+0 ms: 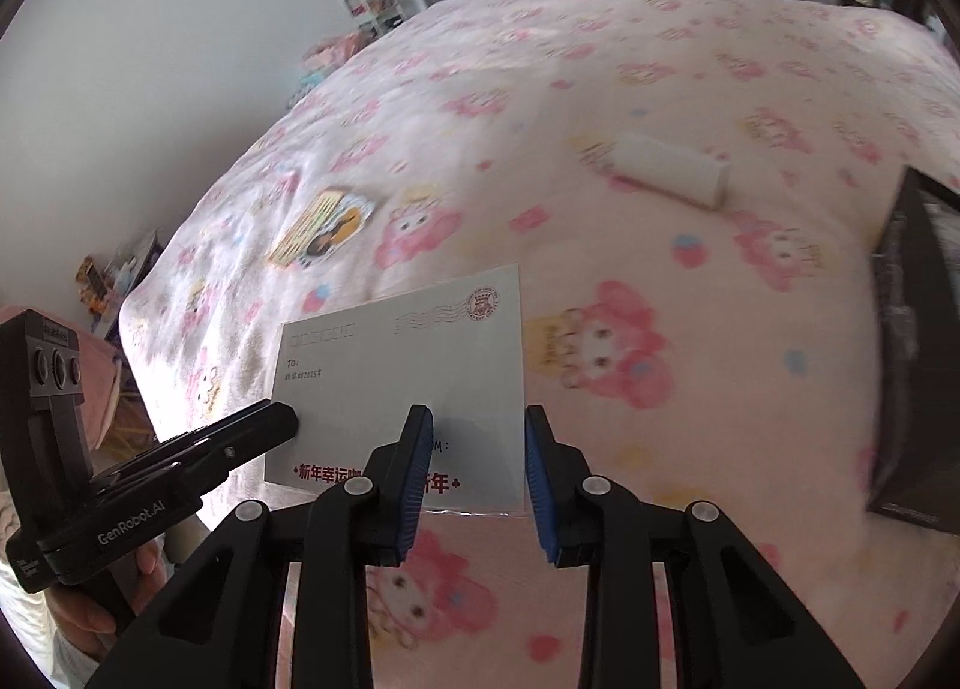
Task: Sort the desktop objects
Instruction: 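Carry the envelope over the DAPHNE box, then lower the envelope into the box against the bead-art packet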
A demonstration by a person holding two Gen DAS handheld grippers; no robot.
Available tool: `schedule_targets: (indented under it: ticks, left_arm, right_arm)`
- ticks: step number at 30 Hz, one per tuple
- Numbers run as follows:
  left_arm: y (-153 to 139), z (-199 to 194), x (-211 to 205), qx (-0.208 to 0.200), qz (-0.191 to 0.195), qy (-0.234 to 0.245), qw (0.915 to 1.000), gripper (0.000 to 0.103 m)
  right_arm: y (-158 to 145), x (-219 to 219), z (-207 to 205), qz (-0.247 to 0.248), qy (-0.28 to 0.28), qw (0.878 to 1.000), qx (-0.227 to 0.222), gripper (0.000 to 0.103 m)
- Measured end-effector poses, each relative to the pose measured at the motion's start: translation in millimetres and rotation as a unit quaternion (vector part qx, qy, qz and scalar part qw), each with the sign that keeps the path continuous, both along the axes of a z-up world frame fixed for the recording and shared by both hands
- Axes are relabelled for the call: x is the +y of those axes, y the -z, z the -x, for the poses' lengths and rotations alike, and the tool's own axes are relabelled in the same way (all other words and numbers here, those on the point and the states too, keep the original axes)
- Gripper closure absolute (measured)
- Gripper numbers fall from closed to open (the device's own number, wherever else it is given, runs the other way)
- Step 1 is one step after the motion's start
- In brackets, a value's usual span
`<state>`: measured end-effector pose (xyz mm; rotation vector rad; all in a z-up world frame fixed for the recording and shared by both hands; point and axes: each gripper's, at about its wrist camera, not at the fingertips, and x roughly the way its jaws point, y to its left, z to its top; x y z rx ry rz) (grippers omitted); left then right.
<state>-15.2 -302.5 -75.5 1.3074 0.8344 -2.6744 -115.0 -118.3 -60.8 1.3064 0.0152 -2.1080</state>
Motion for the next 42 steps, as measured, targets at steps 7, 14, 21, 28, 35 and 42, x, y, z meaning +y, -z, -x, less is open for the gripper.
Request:
schedule_targets:
  ticks: [7,14,21,28,35,42]
  left_arm:
    - [-32,34,73,0.025,0.003,0.072,0.9971,0.083]
    - [-50,70,137,0.031,0.007,0.123,0.9919,0.083]
    - [-64,107,202,0.032,0.019,0.168,0.9851,0.083]
    - [-62,146,271,0.026,0.021,0.204,0.9784,0.083]
    - [-41,177,331,0.008,0.024,0.238,0.9709,0.083]
    - [-22,201,349,-0.015,0.035,0.241,0.9698,0.083]
  right_arm:
    - [-38,81,3,0.01,0.066,0.997,0.038,0.076]
    - [-61,150,10,0.015,0.123,0.991,0.056,0.076]
    - [-68,215,18,0.037,0.182,0.981,0.058,0.076]
    - [-68,280,32,0.038,0.22,0.973,0.06,0.076]
    - [-59,335,55,0.022,0.26,0.963,0.061,0.076]
    - [-44,350,74,0.021,0.262,0.964,0.052,0.076]
